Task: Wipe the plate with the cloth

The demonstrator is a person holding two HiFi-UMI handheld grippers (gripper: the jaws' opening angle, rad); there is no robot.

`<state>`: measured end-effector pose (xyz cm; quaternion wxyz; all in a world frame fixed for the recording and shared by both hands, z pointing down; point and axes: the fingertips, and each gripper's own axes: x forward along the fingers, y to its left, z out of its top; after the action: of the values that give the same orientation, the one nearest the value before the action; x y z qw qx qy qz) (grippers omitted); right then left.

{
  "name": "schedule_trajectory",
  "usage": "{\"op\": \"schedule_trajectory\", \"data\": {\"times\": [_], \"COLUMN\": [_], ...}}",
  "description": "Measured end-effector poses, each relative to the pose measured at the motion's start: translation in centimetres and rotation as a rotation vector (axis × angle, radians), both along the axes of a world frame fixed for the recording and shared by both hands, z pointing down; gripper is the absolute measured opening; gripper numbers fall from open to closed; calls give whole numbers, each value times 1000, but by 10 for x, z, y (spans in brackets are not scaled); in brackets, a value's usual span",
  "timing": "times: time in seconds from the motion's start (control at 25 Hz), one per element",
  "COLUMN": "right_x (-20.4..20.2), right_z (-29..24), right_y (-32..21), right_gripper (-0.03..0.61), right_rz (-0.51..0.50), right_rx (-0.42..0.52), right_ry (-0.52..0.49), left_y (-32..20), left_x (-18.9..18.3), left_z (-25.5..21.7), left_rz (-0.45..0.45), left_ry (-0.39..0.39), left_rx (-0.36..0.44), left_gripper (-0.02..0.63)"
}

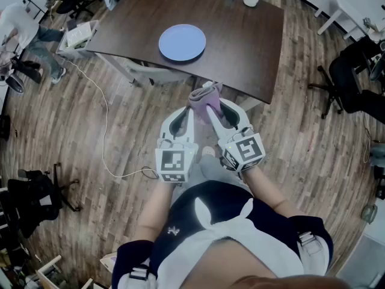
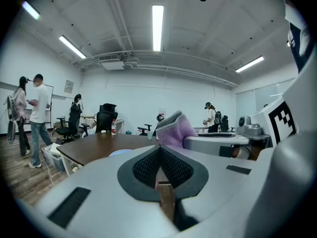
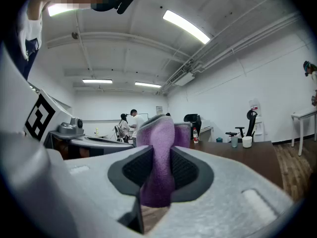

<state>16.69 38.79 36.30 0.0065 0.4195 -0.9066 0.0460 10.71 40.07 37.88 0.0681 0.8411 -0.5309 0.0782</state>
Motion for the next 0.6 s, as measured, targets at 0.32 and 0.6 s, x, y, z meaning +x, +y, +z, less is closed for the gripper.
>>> {"op": "schedule_trajectory", "data": {"times": [0.32,0.6], "right_x": [17,22], "right_z": [7,14], "right_y": [-6,-23], "right_gripper": [100,101], "right_rz": [-25,-69], "right_rx": [28,1], "right_ry": [14,10], "left_y": [-7,-20], "left_x": [13,12], "left_z": [2,10], "left_rz": [-38,-68], "left_ry": [-3,-7], "left_rx": [30,-3], "left_gripper": [5,5]}}
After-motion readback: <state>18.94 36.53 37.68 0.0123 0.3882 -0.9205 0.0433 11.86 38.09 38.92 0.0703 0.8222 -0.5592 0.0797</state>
